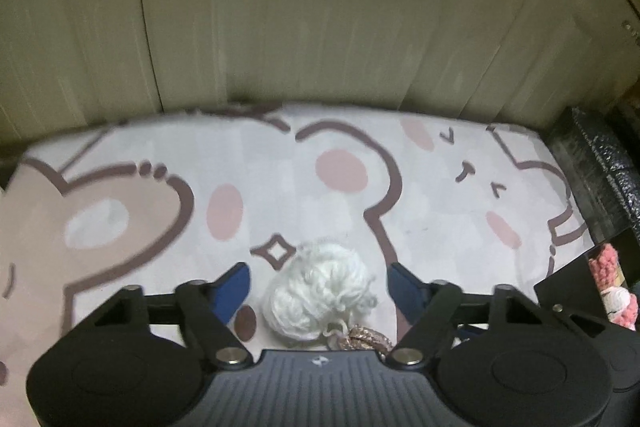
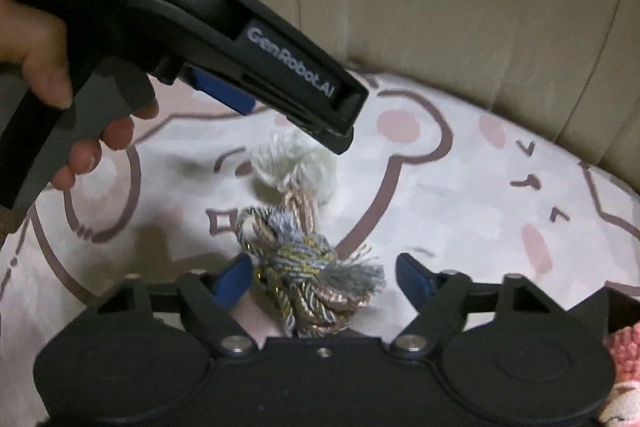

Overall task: Organize objects
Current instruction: 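Close the left tool on the white yarn ball while the right tool grasps the braided rope toy, then carry the white yarn in the left tool while the right tool carries the rope toy to the box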

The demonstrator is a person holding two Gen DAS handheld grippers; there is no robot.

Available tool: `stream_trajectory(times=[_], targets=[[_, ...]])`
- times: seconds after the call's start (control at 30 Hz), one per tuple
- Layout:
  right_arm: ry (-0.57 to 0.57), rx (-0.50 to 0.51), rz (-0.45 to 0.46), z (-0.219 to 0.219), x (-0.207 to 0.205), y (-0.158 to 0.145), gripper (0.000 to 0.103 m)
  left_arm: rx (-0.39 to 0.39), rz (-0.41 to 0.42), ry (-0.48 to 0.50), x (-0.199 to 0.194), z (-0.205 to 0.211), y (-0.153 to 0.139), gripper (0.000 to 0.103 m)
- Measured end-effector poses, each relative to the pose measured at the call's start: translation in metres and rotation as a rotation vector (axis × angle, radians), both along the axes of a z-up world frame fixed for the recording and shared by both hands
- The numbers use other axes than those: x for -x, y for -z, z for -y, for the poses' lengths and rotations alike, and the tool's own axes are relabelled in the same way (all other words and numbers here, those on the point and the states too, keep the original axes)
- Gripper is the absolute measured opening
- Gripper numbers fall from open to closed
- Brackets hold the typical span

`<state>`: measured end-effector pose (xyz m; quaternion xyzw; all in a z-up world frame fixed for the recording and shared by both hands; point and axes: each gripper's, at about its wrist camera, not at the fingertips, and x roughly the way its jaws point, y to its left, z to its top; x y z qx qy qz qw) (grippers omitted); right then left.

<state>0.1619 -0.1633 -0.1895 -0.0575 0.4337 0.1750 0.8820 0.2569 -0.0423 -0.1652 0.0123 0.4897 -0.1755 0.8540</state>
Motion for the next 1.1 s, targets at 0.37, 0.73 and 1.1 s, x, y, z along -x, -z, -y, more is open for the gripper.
stream_trajectory(times=[0.37,0.73,1.1], targets=[[-0.041,-0.022,-0.019,-0.005,0.003,0.0,0.049,0.037,-0.02,-0.06,0.004,-0.01,0.016,0.048],[0.001,-0.039,-0.036,0.006,0.009,-0.023,0.038,0.035,-0.005,-0.13,0.028,-0.027,-0.021,0.048],[0.128,-0.092,0.034,0.03,0.028,-0.071,0.038,0.042,0.019,-0.173,0.066,-0.034,-0.057,0.048]])
